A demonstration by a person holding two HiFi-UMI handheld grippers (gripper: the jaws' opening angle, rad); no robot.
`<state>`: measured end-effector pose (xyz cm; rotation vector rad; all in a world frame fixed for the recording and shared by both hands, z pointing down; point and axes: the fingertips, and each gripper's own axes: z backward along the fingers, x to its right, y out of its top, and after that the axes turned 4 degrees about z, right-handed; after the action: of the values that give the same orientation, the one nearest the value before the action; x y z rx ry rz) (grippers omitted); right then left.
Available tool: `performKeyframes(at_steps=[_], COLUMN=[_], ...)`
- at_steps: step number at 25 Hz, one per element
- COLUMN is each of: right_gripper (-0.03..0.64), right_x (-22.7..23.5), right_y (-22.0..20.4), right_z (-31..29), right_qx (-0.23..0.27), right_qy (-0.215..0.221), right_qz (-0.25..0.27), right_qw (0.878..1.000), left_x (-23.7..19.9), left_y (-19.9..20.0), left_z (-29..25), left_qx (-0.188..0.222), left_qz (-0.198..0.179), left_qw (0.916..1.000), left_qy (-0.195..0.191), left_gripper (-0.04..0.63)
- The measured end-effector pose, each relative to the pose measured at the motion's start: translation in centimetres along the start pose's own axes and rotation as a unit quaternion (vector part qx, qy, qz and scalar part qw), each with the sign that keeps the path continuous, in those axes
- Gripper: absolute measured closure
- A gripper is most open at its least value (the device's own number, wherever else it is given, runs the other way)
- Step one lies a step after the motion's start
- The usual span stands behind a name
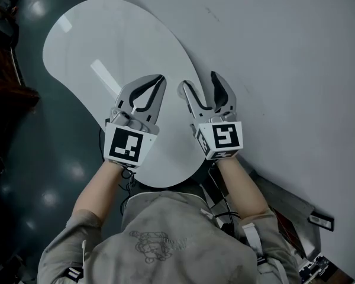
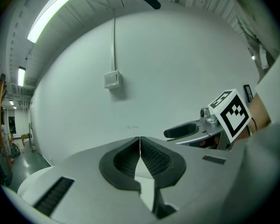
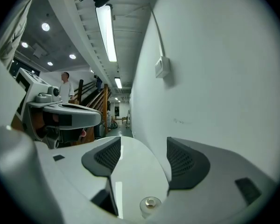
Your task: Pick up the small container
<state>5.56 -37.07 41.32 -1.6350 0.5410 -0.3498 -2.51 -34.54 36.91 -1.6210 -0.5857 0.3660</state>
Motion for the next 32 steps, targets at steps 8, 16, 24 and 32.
performKeyframes(at_steps=[8,16,24,32], right_gripper=[0.313,0.301,0.279,0.275], right_x=[0.5,0.5,0.5,0.5], right_y=[-6.5,-13.7,-20.5,-24.6], right_z=[-3.6,-6.3,-8.2,-9.5], right_qx=[-0.042,-0.088,-0.146,-0.174], right_qy=[0.004,0.002,0.005,0.005], right_qz=[-0.011,-0.018,-0.012,-0.032], right_qw=[0.999,0.996,0.989,0.984], left_x=[-0.3,-0.9,-1.2,-0.6], left_y=[-4.8,-10.2,-13.9,-17.4], left_z=[-2.5,-4.3,-5.4,-5.4], left_qx=[-0.027,-0.056,-0.073,-0.096], left_qz=[0.005,0.048,0.061,0.077], left_qw=[0.9996,0.9973,0.9954,0.9924], left_qy=[0.000,-0.003,-0.005,-0.012], left_gripper=[0.575,0.577,0.577,0.577])
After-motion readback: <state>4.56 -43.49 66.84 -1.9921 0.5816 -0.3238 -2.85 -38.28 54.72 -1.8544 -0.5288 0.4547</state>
